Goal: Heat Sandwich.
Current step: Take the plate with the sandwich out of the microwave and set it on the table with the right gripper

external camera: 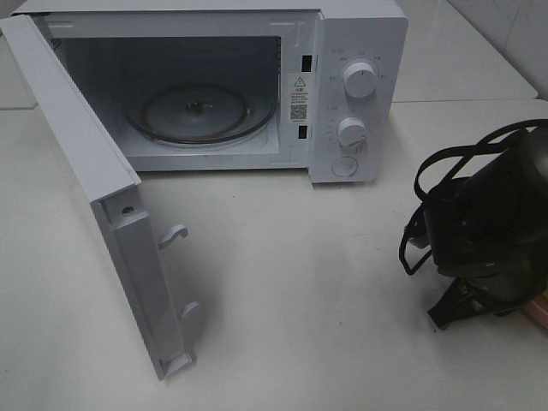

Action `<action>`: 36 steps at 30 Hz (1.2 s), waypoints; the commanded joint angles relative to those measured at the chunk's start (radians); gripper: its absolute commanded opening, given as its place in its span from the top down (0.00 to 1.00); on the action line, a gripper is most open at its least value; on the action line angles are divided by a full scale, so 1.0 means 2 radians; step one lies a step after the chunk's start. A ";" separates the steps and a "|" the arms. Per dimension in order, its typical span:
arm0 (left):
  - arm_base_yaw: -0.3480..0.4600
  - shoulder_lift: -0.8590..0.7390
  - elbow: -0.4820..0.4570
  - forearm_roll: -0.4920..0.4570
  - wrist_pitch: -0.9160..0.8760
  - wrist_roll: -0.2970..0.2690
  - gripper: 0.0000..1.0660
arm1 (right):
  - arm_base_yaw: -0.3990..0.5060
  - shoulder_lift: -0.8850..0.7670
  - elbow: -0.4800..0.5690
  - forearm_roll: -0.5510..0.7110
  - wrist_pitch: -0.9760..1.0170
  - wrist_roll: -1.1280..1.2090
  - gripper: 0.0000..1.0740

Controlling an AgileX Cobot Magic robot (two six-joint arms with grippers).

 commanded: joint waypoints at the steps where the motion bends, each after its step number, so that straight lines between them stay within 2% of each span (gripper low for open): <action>1: 0.002 -0.009 0.001 0.000 -0.002 0.000 0.09 | -0.001 0.004 0.002 0.006 0.004 -0.014 0.80; 4: 0.002 -0.009 0.001 0.000 -0.002 0.000 0.09 | -0.001 0.004 0.002 0.019 -0.001 -0.022 0.71; 5: 0.002 -0.009 0.001 0.000 -0.002 0.000 0.09 | -0.001 0.004 0.002 0.029 -0.003 -0.035 0.63; 6: 0.002 -0.009 0.001 0.000 -0.002 0.000 0.09 | -0.001 0.004 0.002 0.029 -0.003 -0.035 0.63; 10: 0.002 -0.009 0.001 0.000 -0.002 0.000 0.09 | -0.001 0.004 0.002 0.049 -0.001 -0.067 0.50; 15: 0.002 -0.009 0.001 0.000 -0.002 0.000 0.09 | -0.001 0.002 0.002 0.064 -0.001 -0.081 0.45; 28: 0.002 -0.009 0.001 0.000 -0.002 0.000 0.09 | -0.001 -0.116 0.002 0.121 -0.009 -0.187 0.27; 36: 0.002 -0.009 0.001 0.000 -0.002 0.000 0.09 | -0.001 -0.183 0.002 0.171 -0.006 -0.247 0.26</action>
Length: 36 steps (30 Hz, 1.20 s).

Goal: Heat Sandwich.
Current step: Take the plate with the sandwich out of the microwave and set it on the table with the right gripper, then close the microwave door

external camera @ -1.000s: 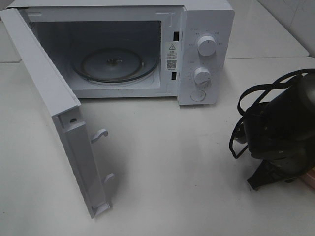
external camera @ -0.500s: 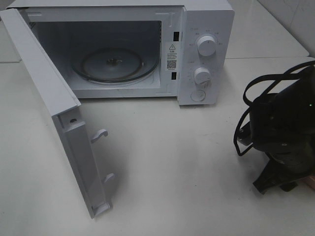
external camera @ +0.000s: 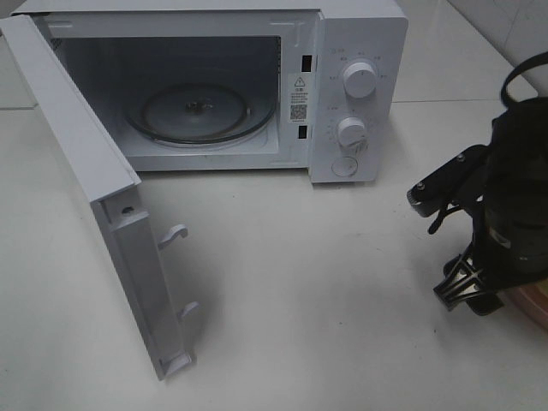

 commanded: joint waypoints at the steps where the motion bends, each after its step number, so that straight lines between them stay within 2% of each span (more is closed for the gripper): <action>1: 0.002 -0.009 0.001 0.000 -0.002 0.000 0.09 | -0.001 -0.039 0.002 0.037 0.003 -0.042 0.26; 12: 0.002 -0.009 0.001 0.000 -0.002 0.000 0.09 | -0.001 -0.180 0.002 0.136 0.007 -0.167 0.27; 14: 0.002 -0.009 0.001 0.000 -0.002 0.000 0.09 | -0.001 -0.226 0.002 0.161 0.013 -0.199 0.27; 21: 0.002 -0.009 0.001 0.000 -0.002 0.000 0.09 | -0.001 -0.309 0.002 0.196 0.049 -0.233 0.29; 28: 0.002 -0.009 0.001 0.000 -0.002 0.000 0.09 | -0.001 -0.414 0.002 0.257 0.095 -0.274 0.29; 36: 0.002 -0.009 0.001 0.000 -0.002 0.000 0.09 | -0.001 -0.495 0.002 0.268 0.144 -0.276 0.29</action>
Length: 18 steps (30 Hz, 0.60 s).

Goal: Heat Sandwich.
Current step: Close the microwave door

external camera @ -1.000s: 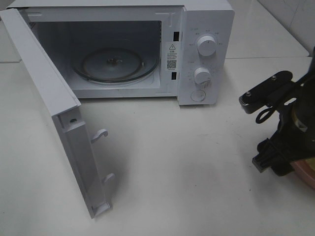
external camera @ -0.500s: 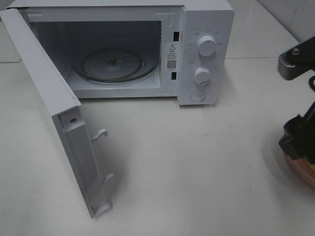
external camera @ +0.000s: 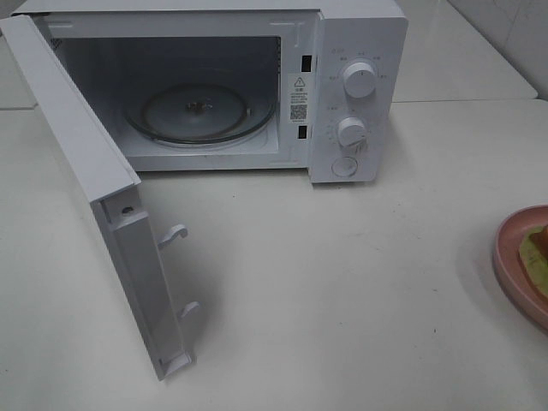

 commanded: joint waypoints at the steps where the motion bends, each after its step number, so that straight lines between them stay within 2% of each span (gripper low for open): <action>1: 0.002 -0.009 0.001 0.000 -0.002 0.000 0.09 | -0.001 -0.030 0.001 0.002 0.028 -0.007 0.29; 8: 0.002 -0.009 0.001 0.000 -0.002 0.000 0.09 | -0.002 -0.086 0.009 -0.001 0.044 -0.007 0.29; 11: 0.002 -0.009 0.001 0.000 -0.002 0.000 0.09 | -0.042 -0.117 0.032 0.008 0.039 -0.007 0.29; 12: 0.002 -0.009 0.001 0.000 -0.002 0.000 0.09 | -0.068 -0.132 0.044 0.013 0.039 -0.010 0.29; 13: 0.002 -0.009 0.001 0.000 -0.002 0.000 0.09 | -0.068 -0.132 0.044 0.013 0.039 -0.010 0.29; 16: 0.002 -0.009 0.001 0.000 -0.002 0.000 0.09 | -0.114 -0.166 0.060 0.019 0.033 -0.020 0.29; 18: 0.002 -0.009 0.001 0.000 -0.002 0.000 0.09 | -0.125 -0.176 0.062 0.021 0.028 -0.020 0.29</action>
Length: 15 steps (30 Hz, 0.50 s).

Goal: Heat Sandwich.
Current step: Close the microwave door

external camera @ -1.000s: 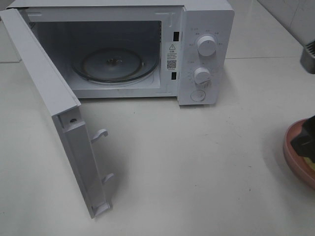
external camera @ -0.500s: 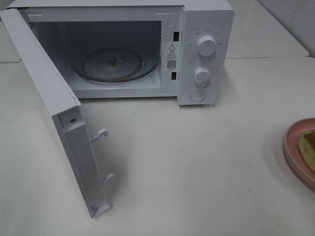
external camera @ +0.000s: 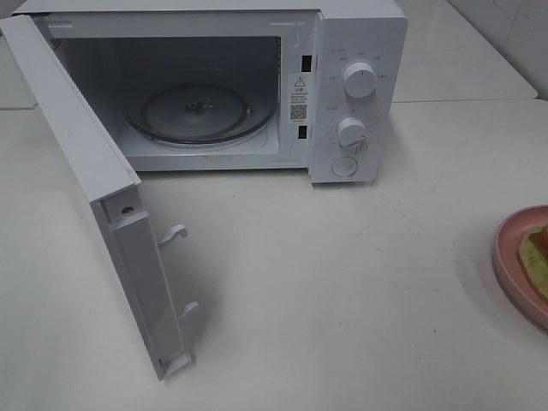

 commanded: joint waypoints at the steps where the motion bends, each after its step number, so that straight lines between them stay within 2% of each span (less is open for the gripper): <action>1: 0.002 -0.009 0.001 0.000 -0.002 0.000 0.09 | -0.038 -0.032 0.010 0.010 -0.016 -0.008 0.29; 7: 0.002 -0.009 0.001 0.000 -0.002 0.000 0.09 | -0.096 -0.094 0.034 0.063 -0.048 -0.010 0.30; 15: 0.002 -0.009 0.001 0.000 -0.002 0.000 0.09 | -0.144 -0.149 0.034 0.066 -0.049 -0.015 0.30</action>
